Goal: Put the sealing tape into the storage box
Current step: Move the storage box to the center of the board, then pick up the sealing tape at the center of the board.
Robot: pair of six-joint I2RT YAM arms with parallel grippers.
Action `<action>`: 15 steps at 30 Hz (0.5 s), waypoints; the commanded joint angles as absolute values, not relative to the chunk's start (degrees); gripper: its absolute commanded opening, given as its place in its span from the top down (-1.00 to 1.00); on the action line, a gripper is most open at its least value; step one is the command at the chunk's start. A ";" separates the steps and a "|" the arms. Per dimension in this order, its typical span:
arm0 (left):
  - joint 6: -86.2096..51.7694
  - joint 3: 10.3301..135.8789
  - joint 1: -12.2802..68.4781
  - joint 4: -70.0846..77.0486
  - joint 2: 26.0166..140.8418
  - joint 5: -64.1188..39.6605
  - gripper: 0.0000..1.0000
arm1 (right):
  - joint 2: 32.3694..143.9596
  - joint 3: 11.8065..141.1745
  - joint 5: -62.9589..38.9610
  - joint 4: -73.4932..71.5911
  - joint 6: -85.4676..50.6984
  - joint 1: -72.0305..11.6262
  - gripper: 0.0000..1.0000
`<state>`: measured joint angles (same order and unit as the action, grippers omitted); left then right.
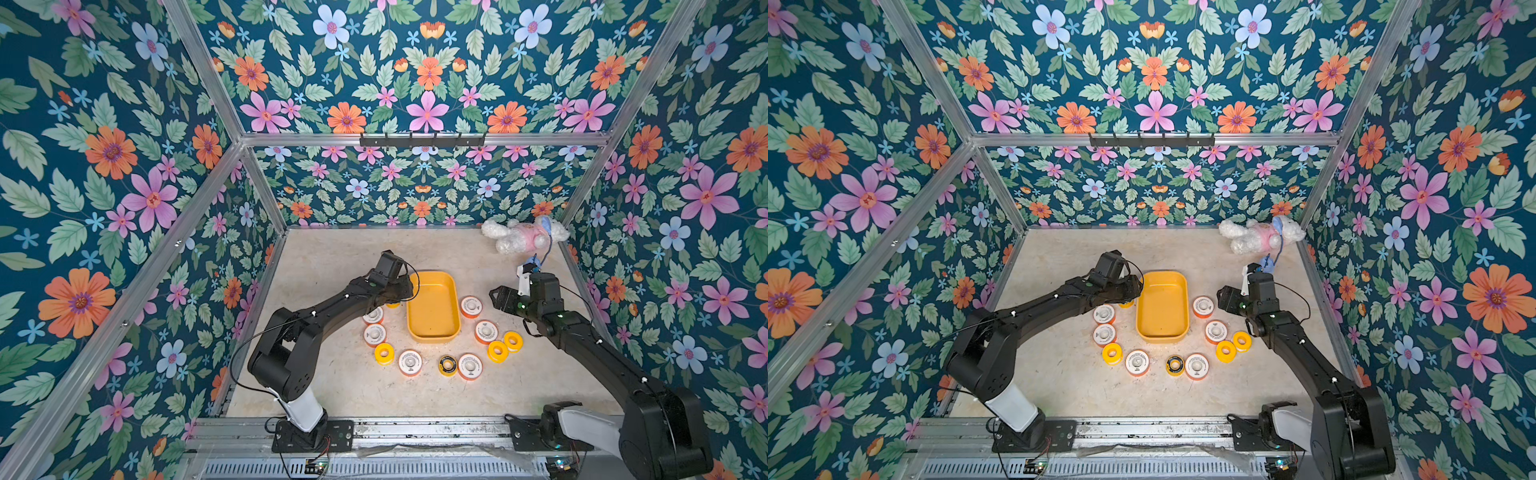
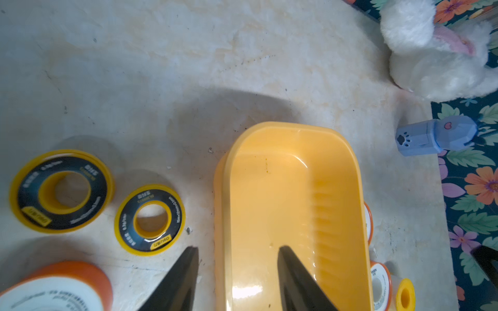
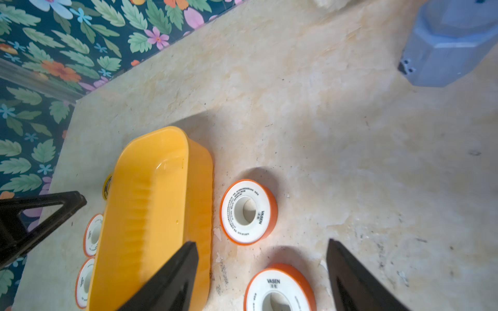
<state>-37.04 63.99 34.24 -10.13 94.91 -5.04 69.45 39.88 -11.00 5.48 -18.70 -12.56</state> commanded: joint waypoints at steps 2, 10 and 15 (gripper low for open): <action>-32.99 62.37 33.84 -12.54 90.35 -1.99 -0.09 | 74.96 43.54 -14.42 7.70 -18.00 -14.39 -0.24; -32.19 55.79 32.83 -13.62 81.84 -0.01 -0.11 | 84.71 49.83 -13.19 9.40 -18.49 -19.22 -0.05; -32.20 53.40 32.54 -14.52 79.12 1.35 -0.11 | 89.36 52.87 -10.85 10.64 -19.08 -21.49 -0.05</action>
